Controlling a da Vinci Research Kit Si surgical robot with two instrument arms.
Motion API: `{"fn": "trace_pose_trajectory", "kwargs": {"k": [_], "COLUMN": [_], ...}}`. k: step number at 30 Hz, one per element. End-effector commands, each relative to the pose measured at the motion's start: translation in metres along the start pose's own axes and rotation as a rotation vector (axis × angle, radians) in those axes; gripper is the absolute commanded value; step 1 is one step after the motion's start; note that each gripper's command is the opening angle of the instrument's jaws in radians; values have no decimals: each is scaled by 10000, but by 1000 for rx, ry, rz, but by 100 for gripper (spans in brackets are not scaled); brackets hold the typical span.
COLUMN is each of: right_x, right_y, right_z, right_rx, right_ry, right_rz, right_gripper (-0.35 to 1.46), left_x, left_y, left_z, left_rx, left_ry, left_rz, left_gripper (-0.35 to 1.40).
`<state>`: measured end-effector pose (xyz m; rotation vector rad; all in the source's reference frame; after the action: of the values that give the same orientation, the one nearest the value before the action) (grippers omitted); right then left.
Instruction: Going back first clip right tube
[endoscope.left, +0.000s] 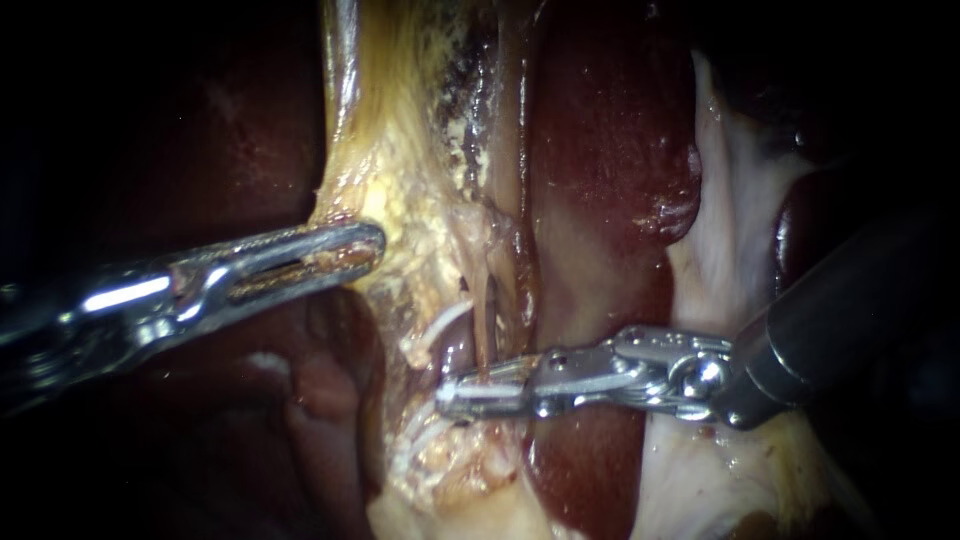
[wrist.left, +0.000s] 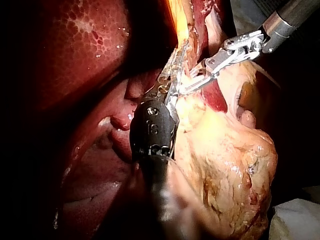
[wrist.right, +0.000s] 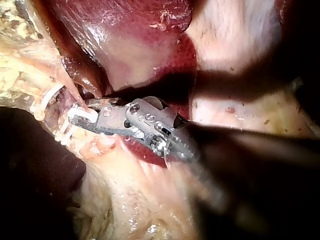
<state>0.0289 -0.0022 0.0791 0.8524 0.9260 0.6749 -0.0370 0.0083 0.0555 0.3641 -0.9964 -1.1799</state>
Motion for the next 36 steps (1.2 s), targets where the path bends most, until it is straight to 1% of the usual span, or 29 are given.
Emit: {"fn": "trace_pose_trajectory", "kwargs": {"k": [1,10,11,13,14,15,17,20,22,23,25,29,32,36], "right_x": [0,0,0,1,1,2,4,4,2,1,0,3,8,15], "right_y": [0,0,0,0,0,0,0,2,2,2,1,0,-2,-10], "right_z": [0,0,-1,-1,-2,-2,-4,-6,-11,-12,-16,-30,-46,-70], "right_rx": [0,1,1,3,-8,-16,-37,-48,-53,-52,-56,-68,-75,-64], "right_ry": [-1,-2,-2,-3,4,9,17,25,27,27,28,33,42,59], "right_rz": [-1,5,5,5,-23,-40,-102,-202,-285,-297,-363,-440,-480,-536], "right_gripper": [-35,-35,-26,16,34,42,53,59,60,60,60,60,60,60], "left_x": [0,1,1,1,1,1,1,1,1,1,1,1,1,1], "left_y": [0,0,0,0,0,0,0,0,0,0,0,1,1,1], "left_z": [0,0,0,0,0,0,0,0,-1,-1,-1,-2,-2,-2], "left_rx": [0,0,0,0,0,0,0,0,1,1,1,1,1,1], "left_ry": [0,0,0,0,0,0,0,0,0,0,0,0,0,1], "left_rz": [0,0,0,0,0,0,0,0,1,1,1,1,1,1], "left_gripper": [-35,-35,-35,-35,-35,-35,-35,-35,-35,-35,-35,-35,-35,-35]}}
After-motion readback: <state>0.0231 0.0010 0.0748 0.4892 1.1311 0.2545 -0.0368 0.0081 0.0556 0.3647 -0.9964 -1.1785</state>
